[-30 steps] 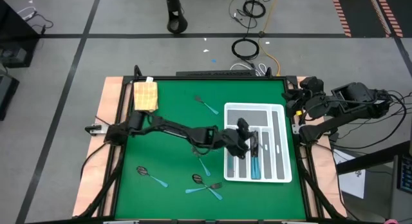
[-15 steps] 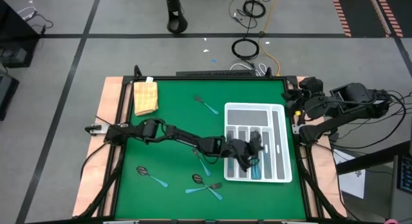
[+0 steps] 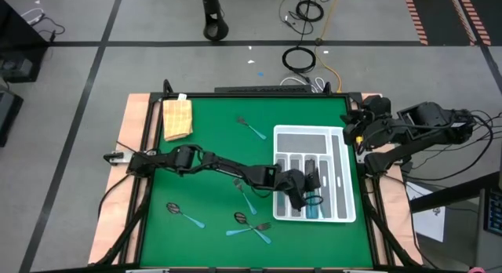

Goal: Sort silverware
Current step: Put the top left blue spoon into the tray

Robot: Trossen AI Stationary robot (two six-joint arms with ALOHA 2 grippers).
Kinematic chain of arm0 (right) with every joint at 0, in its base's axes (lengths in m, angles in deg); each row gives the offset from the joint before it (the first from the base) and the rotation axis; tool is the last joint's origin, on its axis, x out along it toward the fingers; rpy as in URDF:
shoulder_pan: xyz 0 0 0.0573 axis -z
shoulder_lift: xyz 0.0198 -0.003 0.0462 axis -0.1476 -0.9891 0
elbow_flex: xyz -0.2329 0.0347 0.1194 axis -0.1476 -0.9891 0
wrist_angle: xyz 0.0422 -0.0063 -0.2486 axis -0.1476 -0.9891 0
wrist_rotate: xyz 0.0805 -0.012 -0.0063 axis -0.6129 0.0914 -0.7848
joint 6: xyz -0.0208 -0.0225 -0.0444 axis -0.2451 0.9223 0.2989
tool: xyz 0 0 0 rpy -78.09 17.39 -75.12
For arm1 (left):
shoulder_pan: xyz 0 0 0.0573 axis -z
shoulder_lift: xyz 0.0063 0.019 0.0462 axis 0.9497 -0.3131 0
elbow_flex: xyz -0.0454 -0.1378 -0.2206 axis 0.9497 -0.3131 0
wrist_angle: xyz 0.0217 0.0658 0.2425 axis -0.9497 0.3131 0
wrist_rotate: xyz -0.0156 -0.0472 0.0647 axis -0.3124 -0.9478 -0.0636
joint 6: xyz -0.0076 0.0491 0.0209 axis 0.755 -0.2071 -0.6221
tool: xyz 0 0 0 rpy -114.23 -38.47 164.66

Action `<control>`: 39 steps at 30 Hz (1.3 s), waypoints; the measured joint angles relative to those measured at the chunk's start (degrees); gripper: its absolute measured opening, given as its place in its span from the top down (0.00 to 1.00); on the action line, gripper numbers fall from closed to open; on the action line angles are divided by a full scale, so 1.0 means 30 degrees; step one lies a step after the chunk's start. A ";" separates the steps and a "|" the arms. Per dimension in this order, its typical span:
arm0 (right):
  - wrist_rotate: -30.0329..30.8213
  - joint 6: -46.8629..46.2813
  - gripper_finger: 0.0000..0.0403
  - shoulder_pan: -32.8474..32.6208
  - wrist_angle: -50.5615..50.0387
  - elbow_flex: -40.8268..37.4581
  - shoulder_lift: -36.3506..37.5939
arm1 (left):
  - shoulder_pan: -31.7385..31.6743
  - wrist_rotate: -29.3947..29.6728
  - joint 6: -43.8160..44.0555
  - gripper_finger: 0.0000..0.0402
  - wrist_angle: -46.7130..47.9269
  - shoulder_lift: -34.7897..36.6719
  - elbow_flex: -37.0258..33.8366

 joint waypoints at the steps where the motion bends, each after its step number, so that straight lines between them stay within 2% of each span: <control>1: 0.0000 0.0005 0.69 0.0007 0.0000 -0.0003 -0.0024 | -0.0016 0.0249 -0.0146 1.00 0.1170 -0.0006 0.0648; 6: -0.0015 0.0085 0.69 0.0007 0.0000 0.0000 -0.0017 | -0.0411 -0.0196 -0.1037 1.00 0.2801 0.0074 0.2715; 10: -0.0058 0.0248 0.69 0.0007 0.0001 -0.0007 -0.0024 | -0.0843 -0.2481 -0.1419 1.00 0.3435 0.0074 0.2892; 12: -0.0080 0.0326 0.69 0.0004 0.0000 -0.0001 -0.0017 | -0.0901 -0.3006 -0.1841 1.00 0.3899 -0.0151 0.2932; 15: -0.0058 0.0438 0.69 0.0004 0.0003 -0.0003 -0.0020 | -0.0903 -0.2629 -0.2567 1.00 0.4179 -0.0603 0.2921; 21: 0.0065 0.0529 0.69 0.0000 0.0007 0.0000 0.0012 | -0.1053 -0.2478 -0.2481 1.00 0.3713 -0.0866 0.2929; 24: 0.0066 0.0576 0.69 0.0002 -0.0002 0.0000 0.0007 | -0.0976 -0.1735 -0.2210 1.00 0.4108 -0.0898 0.3332; 29: 0.0073 0.0675 0.69 0.0000 0.0000 -0.0007 0.0005 | -0.1078 -0.2944 -0.1558 1.00 0.3567 -0.0856 0.4065; 34: 0.0087 0.0939 0.69 0.0000 -0.0002 -0.0004 0.0005 | -0.1224 -0.3120 -0.1667 1.00 0.3954 -0.1498 0.4021; 39: 0.0109 0.0966 0.69 0.0000 0.0000 0.0000 0.0012 | -0.1275 -0.3098 -0.1922 1.00 0.2935 -0.2359 0.4051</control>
